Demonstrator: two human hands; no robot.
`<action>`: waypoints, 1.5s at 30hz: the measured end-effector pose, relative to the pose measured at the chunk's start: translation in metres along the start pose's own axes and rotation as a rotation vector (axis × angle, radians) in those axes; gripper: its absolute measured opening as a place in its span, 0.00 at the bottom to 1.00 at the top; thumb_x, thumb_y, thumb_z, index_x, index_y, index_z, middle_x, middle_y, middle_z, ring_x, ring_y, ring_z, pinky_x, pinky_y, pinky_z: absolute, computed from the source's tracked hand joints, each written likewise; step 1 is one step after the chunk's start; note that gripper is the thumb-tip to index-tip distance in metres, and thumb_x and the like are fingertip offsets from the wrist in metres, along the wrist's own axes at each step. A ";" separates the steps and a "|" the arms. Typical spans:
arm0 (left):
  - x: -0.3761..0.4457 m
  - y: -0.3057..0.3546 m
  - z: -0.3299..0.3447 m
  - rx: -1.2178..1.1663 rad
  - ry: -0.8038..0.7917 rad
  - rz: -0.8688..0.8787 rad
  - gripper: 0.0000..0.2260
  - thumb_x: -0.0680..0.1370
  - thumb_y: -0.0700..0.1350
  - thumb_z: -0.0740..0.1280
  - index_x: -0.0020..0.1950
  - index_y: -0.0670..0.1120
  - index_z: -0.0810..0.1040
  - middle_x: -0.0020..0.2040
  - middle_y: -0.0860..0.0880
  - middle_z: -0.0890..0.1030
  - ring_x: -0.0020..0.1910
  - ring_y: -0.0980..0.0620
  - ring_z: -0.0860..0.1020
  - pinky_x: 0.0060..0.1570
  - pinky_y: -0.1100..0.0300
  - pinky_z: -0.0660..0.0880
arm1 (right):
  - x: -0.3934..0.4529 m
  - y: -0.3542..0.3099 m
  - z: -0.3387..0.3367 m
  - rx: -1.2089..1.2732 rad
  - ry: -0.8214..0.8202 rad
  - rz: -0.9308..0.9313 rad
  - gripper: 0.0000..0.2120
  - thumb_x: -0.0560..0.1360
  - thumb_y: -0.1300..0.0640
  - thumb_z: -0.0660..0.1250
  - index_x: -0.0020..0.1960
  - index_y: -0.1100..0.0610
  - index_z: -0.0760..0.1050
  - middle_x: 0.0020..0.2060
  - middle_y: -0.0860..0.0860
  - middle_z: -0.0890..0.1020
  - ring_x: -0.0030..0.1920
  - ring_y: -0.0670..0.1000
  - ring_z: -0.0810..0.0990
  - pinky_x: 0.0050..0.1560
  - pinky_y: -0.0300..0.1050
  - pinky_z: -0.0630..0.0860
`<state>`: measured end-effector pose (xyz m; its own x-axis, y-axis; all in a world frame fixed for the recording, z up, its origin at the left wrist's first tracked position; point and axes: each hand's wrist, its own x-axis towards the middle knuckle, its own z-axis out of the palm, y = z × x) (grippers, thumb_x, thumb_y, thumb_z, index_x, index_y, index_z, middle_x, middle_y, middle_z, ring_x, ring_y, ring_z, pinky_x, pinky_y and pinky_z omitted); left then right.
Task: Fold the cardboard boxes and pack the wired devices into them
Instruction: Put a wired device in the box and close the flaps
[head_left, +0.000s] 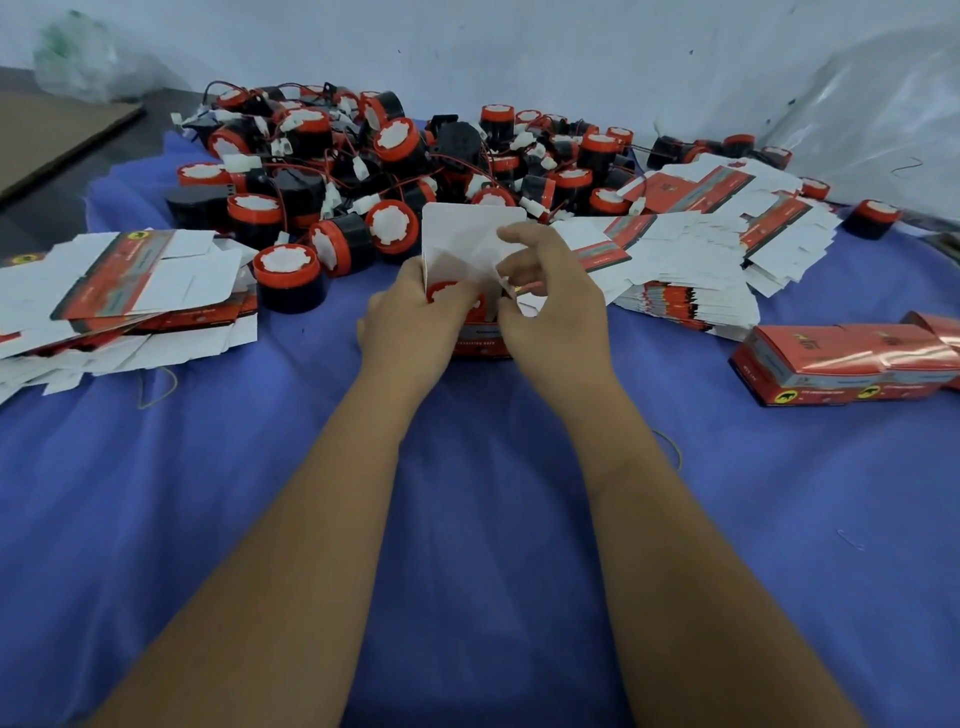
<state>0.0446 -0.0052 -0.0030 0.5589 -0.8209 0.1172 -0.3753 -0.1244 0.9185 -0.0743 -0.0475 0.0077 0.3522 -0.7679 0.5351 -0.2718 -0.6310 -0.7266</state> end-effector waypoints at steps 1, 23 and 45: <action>0.000 0.001 -0.001 -0.048 -0.020 -0.023 0.26 0.69 0.66 0.57 0.63 0.58 0.74 0.58 0.55 0.79 0.64 0.46 0.74 0.67 0.44 0.69 | -0.001 0.000 -0.001 0.036 -0.028 0.036 0.21 0.72 0.66 0.68 0.62 0.50 0.74 0.44 0.45 0.80 0.49 0.41 0.78 0.48 0.26 0.70; 0.007 -0.012 -0.009 -0.328 0.001 0.163 0.16 0.77 0.30 0.65 0.43 0.52 0.81 0.51 0.59 0.81 0.44 0.67 0.80 0.39 0.71 0.75 | -0.003 0.009 -0.002 0.159 -0.080 0.152 0.21 0.75 0.73 0.59 0.58 0.55 0.81 0.55 0.44 0.80 0.57 0.40 0.76 0.60 0.37 0.74; 0.007 -0.019 -0.025 -0.059 -0.159 0.316 0.22 0.75 0.33 0.70 0.60 0.58 0.77 0.60 0.58 0.76 0.61 0.62 0.74 0.56 0.74 0.71 | -0.004 0.026 -0.004 -0.022 -0.146 0.103 0.17 0.76 0.57 0.71 0.65 0.51 0.78 0.64 0.44 0.78 0.63 0.39 0.72 0.59 0.21 0.62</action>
<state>0.0748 0.0054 -0.0103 0.2981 -0.8908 0.3430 -0.4655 0.1780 0.8669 -0.0861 -0.0611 -0.0121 0.4473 -0.8056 0.3885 -0.3325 -0.5530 -0.7639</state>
